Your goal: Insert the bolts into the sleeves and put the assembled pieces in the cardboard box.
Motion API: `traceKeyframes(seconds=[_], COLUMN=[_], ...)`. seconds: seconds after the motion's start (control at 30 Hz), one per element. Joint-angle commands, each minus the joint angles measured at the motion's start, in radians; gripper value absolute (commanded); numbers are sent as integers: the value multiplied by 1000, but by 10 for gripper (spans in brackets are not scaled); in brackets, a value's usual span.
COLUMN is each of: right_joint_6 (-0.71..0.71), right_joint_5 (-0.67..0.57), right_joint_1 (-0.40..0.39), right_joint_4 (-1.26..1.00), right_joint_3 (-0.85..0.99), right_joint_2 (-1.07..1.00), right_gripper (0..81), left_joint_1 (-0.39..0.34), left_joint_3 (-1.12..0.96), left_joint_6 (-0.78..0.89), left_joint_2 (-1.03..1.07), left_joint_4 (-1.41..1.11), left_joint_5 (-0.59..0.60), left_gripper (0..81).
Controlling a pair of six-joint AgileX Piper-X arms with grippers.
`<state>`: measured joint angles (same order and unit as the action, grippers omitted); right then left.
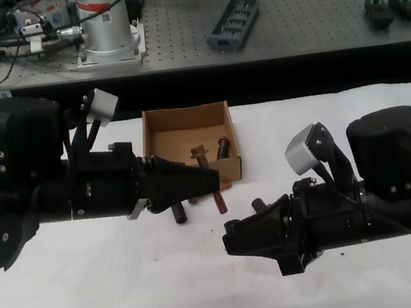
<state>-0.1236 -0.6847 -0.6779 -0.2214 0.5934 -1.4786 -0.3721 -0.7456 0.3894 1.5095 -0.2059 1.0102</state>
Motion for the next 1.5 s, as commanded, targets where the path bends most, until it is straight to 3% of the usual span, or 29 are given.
traceKeyframes(seconds=[0.0,1.47], right_joint_6=[-18,6], right_joint_5=[5,24], right_joint_1=[-19,-33], right_joint_4=[-32,-54], right_joint_3=[4,3], right_joint_2=[9,9], right_gripper=[10,10], left_joint_1=[-2,-2], left_joint_3=[-12,-12], left_joint_6=[0,-19], left_joint_2=[-12,-12], left_joint_4=[-12,75], left_joint_5=[-3,40], left_gripper=[6,6])
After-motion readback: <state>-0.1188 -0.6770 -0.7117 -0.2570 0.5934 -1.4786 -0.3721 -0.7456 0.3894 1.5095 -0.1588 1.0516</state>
